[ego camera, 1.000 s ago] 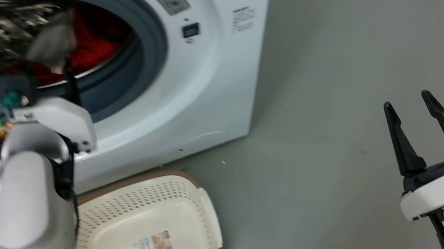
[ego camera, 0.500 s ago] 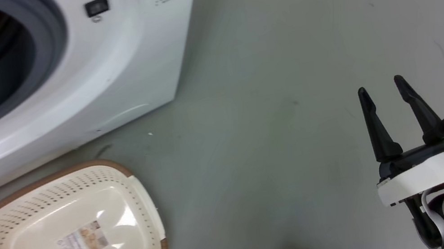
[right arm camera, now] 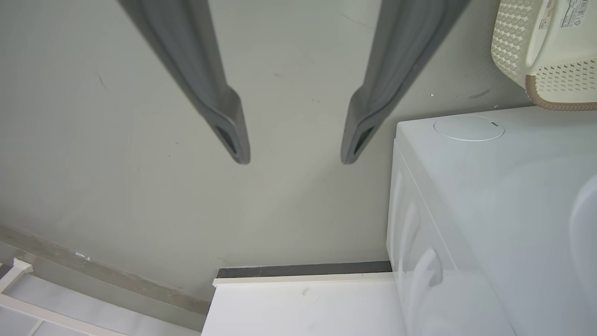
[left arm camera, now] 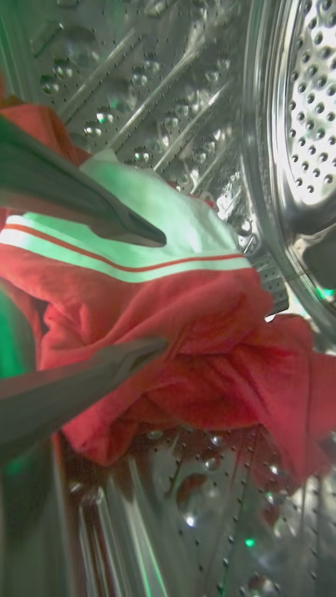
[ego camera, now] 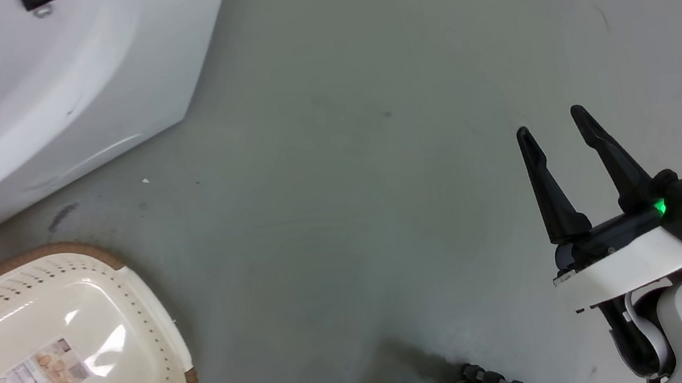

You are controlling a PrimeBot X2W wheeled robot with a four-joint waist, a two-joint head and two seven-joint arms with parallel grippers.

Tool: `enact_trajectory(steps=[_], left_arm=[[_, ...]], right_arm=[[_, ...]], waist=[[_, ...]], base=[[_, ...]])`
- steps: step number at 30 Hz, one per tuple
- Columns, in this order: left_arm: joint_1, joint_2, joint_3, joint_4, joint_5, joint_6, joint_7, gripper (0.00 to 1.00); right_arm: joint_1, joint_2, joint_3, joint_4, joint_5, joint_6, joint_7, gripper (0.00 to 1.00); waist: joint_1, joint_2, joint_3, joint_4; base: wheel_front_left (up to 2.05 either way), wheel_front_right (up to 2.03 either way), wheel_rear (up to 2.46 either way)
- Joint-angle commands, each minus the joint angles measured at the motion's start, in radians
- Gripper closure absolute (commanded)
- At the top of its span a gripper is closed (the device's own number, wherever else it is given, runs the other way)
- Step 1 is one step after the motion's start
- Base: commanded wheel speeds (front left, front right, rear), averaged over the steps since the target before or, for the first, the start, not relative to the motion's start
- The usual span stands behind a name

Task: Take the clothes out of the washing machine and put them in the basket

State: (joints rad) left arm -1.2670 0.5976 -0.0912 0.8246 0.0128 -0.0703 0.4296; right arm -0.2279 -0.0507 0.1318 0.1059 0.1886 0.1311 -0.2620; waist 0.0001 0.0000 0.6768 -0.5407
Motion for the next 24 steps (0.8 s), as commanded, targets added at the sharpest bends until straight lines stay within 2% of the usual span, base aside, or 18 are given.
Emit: enact_trajectory(steps=[1, 7, 12, 13, 14, 15, 19, 24], left_arm=[[-0.017, 0.006, -0.003, -0.001, 0.003, -0.003, 0.009, 0.00], [-0.026, 0.040, -0.030, -0.016, 0.025, -0.007, 0.136, 0.00], [-0.019, 0.038, -0.037, -0.041, 0.020, 0.004, 0.220, 0.02], [-0.017, 0.037, -0.037, -0.047, 0.017, 0.007, 0.235, 0.51], [-0.016, 0.037, -0.039, -0.056, 0.016, 0.008, 0.246, 0.70], [-0.014, 0.037, -0.040, -0.065, 0.015, 0.012, 0.255, 1.00], [-0.005, 0.052, -0.034, -0.121, 0.021, 0.045, 0.233, 1.00], [0.047, 0.057, -0.004, -0.173, -0.001, 0.102, 0.127, 1.00]], right_arm=[[-0.014, 0.001, 0.004, -0.003, 0.005, -0.001, -0.003, 0.00], [-0.008, 0.000, 0.016, -0.016, 0.014, -0.001, -0.004, 0.00], [-0.002, 0.001, 0.023, -0.020, 0.018, -0.001, -0.004, 0.00], [-0.003, 0.001, 0.024, -0.021, 0.019, -0.001, -0.004, 0.00], [-0.005, 0.000, 0.024, -0.022, 0.020, -0.001, -0.004, 0.00], [-0.006, 0.000, 0.025, -0.022, 0.021, -0.001, -0.004, 0.00], [-0.014, 0.000, 0.026, -0.022, 0.022, -0.001, -0.004, 0.00], [-0.023, 0.000, 0.029, -0.010, 0.019, -0.001, -0.004, 0.00]], waist=[[-0.0001, 0.0000, 0.018, -0.015], [-0.0001, 0.0000, 0.041, -0.026], [-0.0001, 0.0000, 0.054, -0.024], [-0.0001, 0.0000, 0.056, -0.023], [-0.0001, 0.0000, 0.058, -0.023], [-0.0001, 0.0000, 0.059, -0.023], [-0.0001, 0.0000, 0.060, -0.024], [-0.0001, 0.0000, 0.036, -0.022]], base=[[0.00, 0.00, 0.00], [0.00, 0.00, 0.00], [0.00, 0.00, 0.00], [0.00, 0.00, 0.00], [0.00, 0.00, 0.00], [0.00, 0.00, 0.00], [0.00, 0.00, 0.00], [0.00, 0.00, 0.00]])
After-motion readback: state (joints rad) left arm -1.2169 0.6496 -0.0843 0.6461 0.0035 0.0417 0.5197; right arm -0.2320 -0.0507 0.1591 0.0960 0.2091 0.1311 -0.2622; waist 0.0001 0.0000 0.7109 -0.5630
